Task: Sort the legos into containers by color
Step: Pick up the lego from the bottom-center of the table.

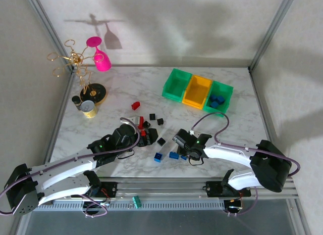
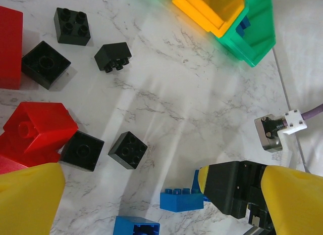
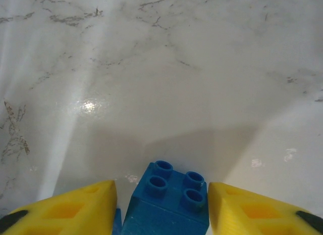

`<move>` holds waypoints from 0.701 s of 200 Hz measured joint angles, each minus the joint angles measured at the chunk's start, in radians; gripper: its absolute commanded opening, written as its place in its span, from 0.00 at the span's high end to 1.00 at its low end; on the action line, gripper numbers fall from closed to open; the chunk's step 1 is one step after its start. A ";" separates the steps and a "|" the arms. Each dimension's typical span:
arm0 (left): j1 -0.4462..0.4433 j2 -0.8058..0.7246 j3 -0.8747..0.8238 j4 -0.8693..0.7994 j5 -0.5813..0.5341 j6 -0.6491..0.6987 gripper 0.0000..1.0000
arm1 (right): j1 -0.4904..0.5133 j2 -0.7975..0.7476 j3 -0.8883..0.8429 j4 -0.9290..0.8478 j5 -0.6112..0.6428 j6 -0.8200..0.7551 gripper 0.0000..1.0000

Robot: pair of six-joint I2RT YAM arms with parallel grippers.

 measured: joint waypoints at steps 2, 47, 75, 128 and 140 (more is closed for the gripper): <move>0.000 0.001 0.000 0.000 0.000 0.000 0.00 | 0.000 0.000 0.000 0.000 0.001 0.000 0.55; -0.004 0.009 0.000 0.002 0.000 0.000 0.00 | 0.000 0.000 0.000 0.000 0.008 -0.005 0.64; -0.004 0.010 0.000 0.003 0.000 0.000 0.00 | 0.002 -0.001 0.004 0.000 0.018 -0.016 0.65; -0.004 0.036 0.015 0.016 0.000 0.000 0.00 | -0.031 -0.012 0.039 -0.009 0.042 -0.062 0.67; -0.004 0.048 0.031 0.018 0.000 0.000 0.00 | -0.061 -0.032 0.044 -0.010 0.051 -0.079 0.67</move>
